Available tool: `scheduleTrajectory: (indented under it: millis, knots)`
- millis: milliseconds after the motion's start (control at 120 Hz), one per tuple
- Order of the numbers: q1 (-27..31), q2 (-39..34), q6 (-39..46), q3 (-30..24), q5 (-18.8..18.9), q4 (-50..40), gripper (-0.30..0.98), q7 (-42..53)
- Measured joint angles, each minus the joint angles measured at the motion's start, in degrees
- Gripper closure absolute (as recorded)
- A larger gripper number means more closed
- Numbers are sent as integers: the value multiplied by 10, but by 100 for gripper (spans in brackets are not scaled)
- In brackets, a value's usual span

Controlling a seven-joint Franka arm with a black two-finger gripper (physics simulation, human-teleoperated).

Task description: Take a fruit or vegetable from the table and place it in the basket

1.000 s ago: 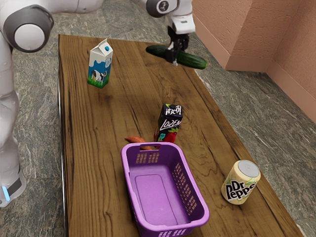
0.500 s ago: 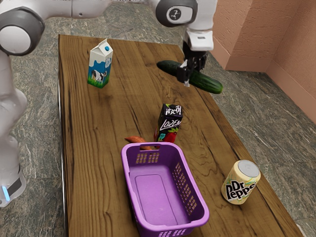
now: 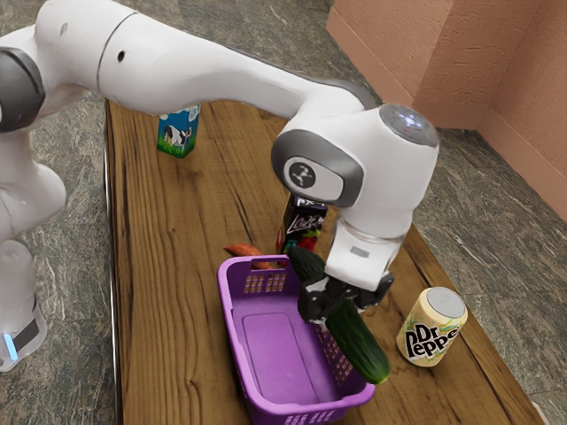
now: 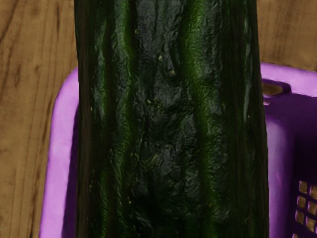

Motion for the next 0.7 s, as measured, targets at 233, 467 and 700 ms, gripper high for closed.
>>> scheduleTrajectory:
  millis: [233,467,700]
  knots:
    - [17,-6,0,3,0,-15,51,-22]
    - [22,-14,0,24,0,-30,50,-37]
    - [11,-24,-2,24,-2,-37,10,-45]
